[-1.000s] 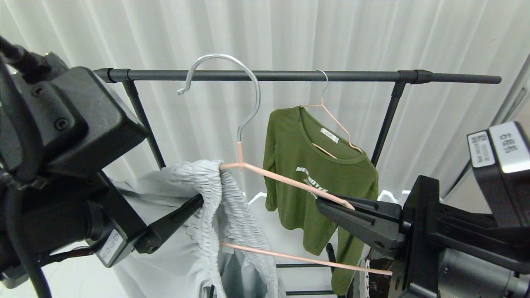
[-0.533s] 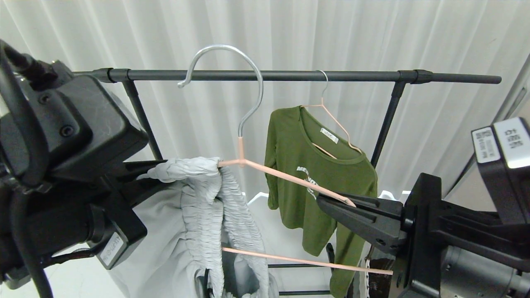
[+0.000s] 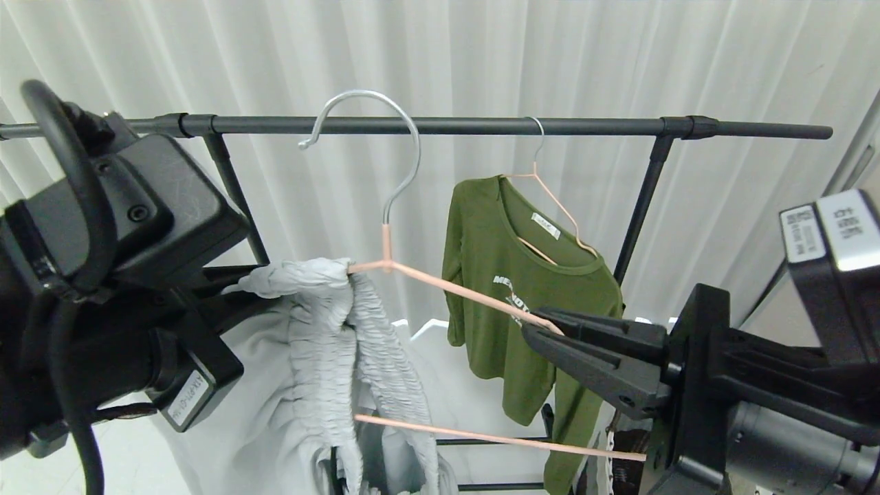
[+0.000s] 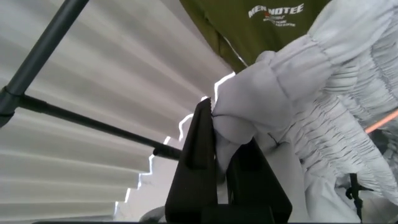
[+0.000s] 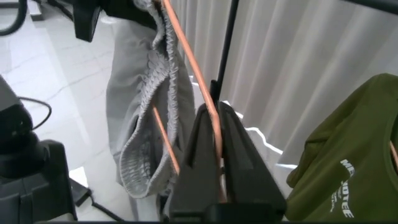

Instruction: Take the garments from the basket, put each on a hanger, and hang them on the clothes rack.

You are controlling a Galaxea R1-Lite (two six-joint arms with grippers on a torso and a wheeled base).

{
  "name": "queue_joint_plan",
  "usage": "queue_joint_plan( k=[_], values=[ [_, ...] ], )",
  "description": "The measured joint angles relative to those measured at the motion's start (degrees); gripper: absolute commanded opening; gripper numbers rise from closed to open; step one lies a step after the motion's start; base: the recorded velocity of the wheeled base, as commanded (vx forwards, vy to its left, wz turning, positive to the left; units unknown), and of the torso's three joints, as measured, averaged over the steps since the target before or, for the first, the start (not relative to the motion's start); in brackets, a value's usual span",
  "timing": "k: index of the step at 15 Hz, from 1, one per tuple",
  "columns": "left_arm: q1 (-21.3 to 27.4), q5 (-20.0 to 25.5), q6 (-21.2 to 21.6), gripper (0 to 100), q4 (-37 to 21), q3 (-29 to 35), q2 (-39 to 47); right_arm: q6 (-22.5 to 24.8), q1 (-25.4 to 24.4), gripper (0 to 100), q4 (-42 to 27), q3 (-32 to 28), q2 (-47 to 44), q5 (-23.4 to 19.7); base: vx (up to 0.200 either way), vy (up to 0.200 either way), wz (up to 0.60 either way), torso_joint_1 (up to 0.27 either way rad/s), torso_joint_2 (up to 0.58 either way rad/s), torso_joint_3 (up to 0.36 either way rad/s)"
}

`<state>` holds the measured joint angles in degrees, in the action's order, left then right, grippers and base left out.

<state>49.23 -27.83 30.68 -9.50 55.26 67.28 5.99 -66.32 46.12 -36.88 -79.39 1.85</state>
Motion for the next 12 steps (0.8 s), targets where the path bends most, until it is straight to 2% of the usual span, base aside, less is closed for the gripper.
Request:
queue_joint_plan(
  k=[10, 12],
  values=[
    [-0.66, -0.83, 0.18, 0, 0.20, -1.22, -0.24, 0.13, 3.72, 100, -0.49, -0.57, 0.28, 0.04, 0.000, 0.000, 0.00, 0.000, 0.00, 0.000],
    [-0.77, -0.88, 0.18, 0, 2.79, -1.54, -0.26, 0.15, 3.58, 100, -0.55, -0.46, 0.26, -0.22, 0.000, 0.000, 0.00, 0.000, 0.00, 0.000]
  ],
)
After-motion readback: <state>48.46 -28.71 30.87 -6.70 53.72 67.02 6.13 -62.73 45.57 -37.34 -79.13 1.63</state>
